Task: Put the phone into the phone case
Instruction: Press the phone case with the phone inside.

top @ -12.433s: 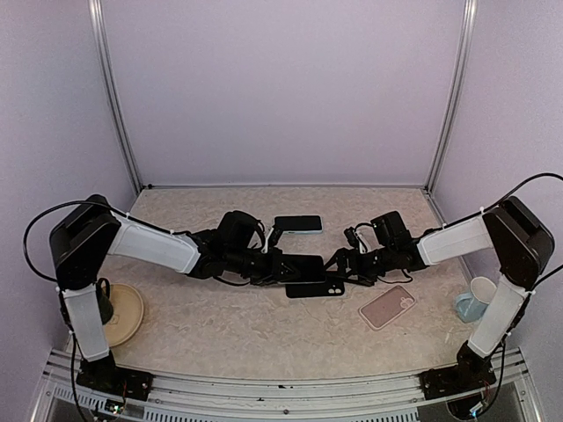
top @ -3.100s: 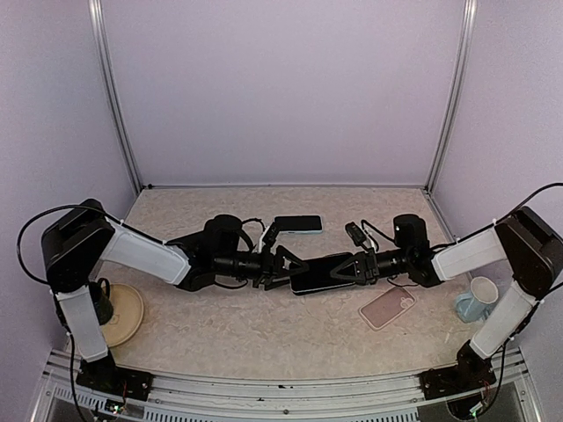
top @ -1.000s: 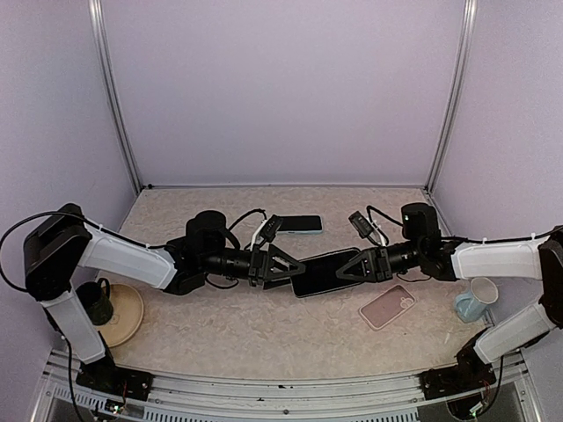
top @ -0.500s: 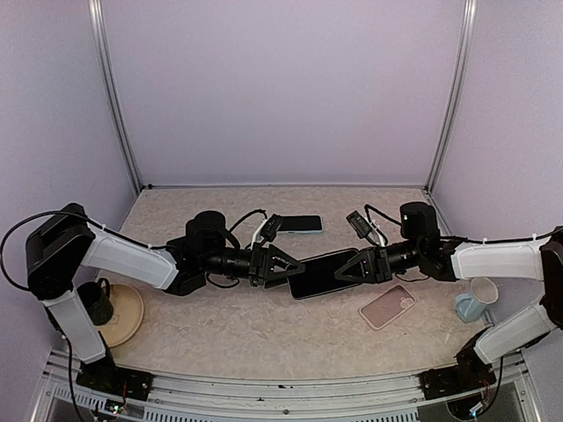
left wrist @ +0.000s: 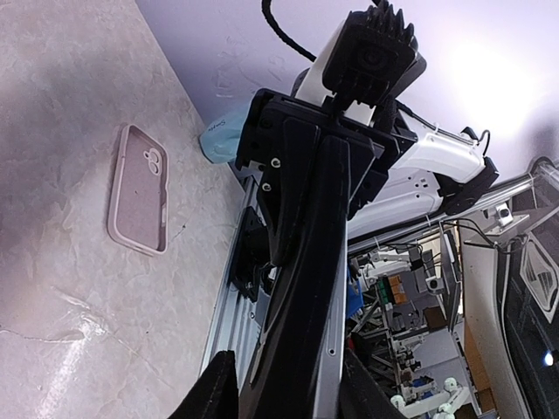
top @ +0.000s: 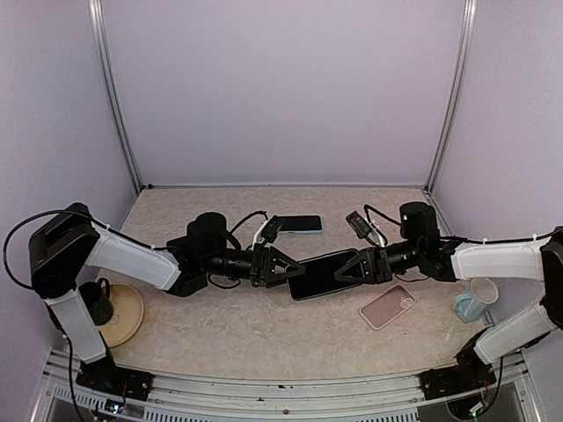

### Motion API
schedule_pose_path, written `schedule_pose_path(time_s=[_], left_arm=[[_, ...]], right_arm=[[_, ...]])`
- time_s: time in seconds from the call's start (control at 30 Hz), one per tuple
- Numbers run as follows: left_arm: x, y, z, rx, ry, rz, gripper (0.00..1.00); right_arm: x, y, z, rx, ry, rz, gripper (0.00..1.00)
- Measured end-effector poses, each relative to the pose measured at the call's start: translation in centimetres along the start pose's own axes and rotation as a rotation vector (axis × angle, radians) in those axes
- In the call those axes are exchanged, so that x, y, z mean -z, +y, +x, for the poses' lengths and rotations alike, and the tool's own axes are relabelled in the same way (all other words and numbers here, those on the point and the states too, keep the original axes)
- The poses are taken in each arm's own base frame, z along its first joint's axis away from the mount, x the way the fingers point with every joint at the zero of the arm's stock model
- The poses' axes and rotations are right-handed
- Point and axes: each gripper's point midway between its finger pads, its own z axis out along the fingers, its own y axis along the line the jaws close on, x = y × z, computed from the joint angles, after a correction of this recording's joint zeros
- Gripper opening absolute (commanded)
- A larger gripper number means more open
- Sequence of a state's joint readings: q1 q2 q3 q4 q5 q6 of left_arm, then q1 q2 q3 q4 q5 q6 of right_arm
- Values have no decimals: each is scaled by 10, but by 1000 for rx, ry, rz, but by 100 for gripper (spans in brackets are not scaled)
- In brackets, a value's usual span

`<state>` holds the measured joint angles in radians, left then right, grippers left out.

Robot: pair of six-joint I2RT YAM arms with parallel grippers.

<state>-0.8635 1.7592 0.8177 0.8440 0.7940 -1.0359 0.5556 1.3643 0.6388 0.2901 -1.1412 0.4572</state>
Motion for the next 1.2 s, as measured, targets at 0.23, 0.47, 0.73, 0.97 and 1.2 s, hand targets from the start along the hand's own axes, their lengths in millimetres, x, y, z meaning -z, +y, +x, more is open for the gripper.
schedule_pose_path(time_s=[0.23,0.47,0.73,0.97,1.2], left_arm=[[0,0,0,-3,0,0,30],[0,-1,0,-19,1,4,27],[0,-1,1,-34,1,5,21],[0,4,1,-55,0,-15,11],[1,9,0,-84,-9,-45,10]], right_arm=[[0,0,0,0,-1,0,6],[0,0,0,-7,0,0,6],[0,0,0,-10,0,1,6],[-1,-4,2,-30,5,5,6],[-2,-7,3,-37,5,14,5]])
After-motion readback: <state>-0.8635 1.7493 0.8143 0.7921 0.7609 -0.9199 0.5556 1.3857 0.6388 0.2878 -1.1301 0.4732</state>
